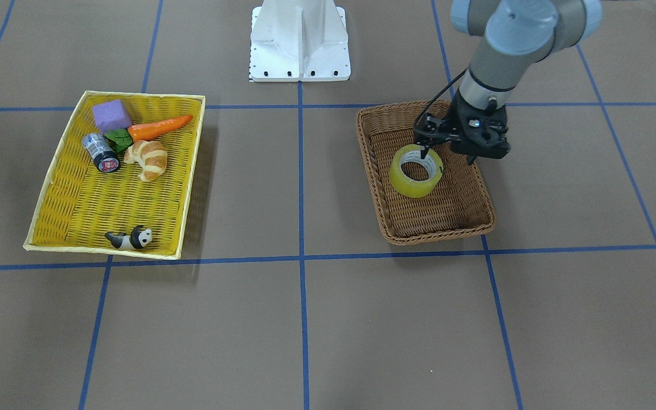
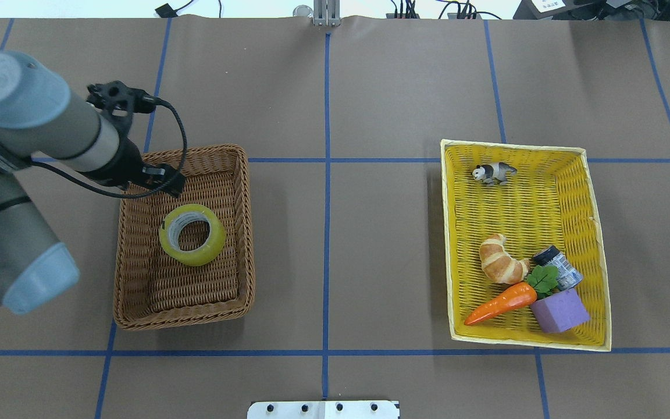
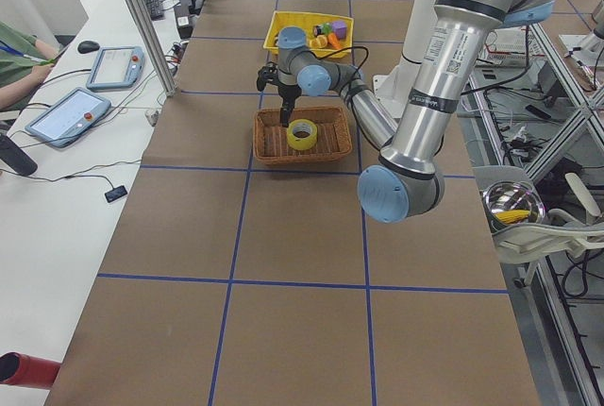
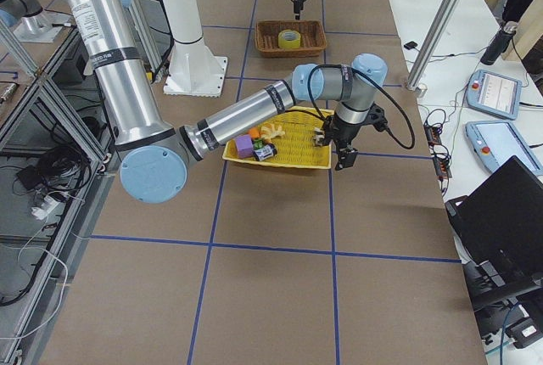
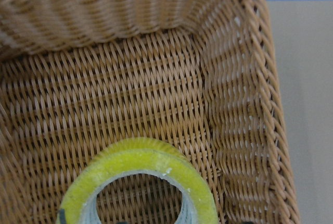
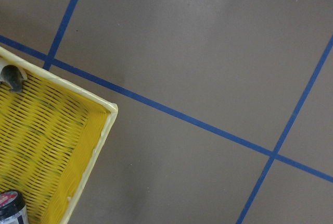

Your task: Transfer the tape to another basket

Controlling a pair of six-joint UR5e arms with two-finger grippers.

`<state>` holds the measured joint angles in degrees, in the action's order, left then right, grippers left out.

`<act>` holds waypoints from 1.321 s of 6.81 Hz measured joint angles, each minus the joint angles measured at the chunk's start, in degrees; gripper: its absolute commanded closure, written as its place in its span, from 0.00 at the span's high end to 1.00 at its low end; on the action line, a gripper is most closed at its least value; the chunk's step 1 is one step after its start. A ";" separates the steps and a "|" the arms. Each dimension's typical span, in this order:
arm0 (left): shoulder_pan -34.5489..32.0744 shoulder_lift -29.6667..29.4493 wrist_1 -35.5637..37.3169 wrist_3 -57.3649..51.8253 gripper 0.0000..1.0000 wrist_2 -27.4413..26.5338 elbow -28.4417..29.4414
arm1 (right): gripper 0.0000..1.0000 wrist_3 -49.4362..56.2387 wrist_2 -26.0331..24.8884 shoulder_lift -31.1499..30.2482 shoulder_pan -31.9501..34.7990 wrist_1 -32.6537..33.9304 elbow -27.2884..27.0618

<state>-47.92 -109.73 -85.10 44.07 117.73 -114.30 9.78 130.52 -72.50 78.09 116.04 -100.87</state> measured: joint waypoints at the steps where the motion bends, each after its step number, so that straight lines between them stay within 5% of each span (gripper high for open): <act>1: -7.25 1.97 4.31 -9.29 0.98 2.44 -0.94 | 1.00 0.18 -0.05 -0.95 1.05 -2.79 1.80; 5: -35.50 8.33 6.33 -48.36 0.98 14.83 14.08 | 1.00 0.70 0.51 -9.94 6.90 -19.39 10.21; 9: -42.68 15.21 -3.50 -53.60 0.98 16.23 27.19 | 1.00 0.74 0.78 -13.25 10.15 -19.89 9.03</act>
<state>-90.61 -94.52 -88.59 -9.54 133.96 -87.11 10.53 131.30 -85.75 88.24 96.15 -91.84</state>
